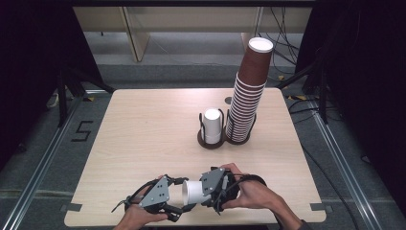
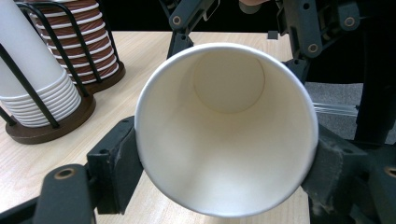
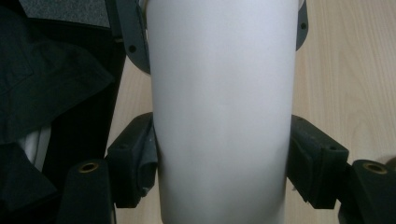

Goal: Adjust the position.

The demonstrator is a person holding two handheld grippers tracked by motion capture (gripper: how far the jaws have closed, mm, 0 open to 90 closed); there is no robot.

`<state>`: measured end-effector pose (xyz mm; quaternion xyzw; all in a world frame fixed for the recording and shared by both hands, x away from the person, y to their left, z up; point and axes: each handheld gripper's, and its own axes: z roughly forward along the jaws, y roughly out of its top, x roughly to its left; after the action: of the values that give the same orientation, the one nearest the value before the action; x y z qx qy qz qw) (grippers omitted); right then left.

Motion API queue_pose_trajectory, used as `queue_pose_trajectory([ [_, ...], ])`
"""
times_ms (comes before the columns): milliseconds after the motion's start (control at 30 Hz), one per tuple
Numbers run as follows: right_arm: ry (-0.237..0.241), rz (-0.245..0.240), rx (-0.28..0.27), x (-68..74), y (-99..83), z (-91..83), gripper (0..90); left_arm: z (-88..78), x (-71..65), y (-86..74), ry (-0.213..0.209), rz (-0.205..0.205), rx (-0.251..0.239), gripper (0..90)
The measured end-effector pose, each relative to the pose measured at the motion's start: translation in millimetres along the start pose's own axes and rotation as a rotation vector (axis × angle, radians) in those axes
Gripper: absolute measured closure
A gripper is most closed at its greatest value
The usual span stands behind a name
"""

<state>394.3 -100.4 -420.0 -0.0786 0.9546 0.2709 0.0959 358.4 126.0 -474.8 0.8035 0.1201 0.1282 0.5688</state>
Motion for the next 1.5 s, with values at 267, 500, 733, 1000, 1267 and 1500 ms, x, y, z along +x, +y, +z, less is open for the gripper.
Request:
queue_pose_trajectory([
  [267, 0.055, 0.077, -0.211, -14.0, -12.8, -10.1, 32.5, -6.6, 5.0, -0.3, 0.026, -0.137, -0.193, 14.4],
  [500, 0.092, 0.136, -0.305, -15.8, -17.2, -14.0, 32.3, -3.6, 2.4, -0.1, 0.005, -0.174, -0.222, 14.5],
  [733, 0.117, 0.139, -0.307, -13.9, -16.4, -8.8, 32.2, -5.8, 1.1, 3.3, 0.004, -0.197, -0.259, 16.0],
  [1000, 0.125, 0.158, -0.296, -13.0, -16.9, -2.9, 31.4, -6.6, 2.3, 2.8, -0.007, -0.171, -0.248, 23.2],
  [1267, 0.101, 0.164, -0.245, -11.8, -20.1, -5.0, 30.9, -6.3, 3.0, 3.9, 0.002, -0.189, -0.241, 23.1],
  [1500, 0.116, 0.159, -0.268, -9.2, -16.4, 1.7, 33.2, -5.3, 1.0, 4.1, 0.006, -0.229, -0.277, 18.6],
])
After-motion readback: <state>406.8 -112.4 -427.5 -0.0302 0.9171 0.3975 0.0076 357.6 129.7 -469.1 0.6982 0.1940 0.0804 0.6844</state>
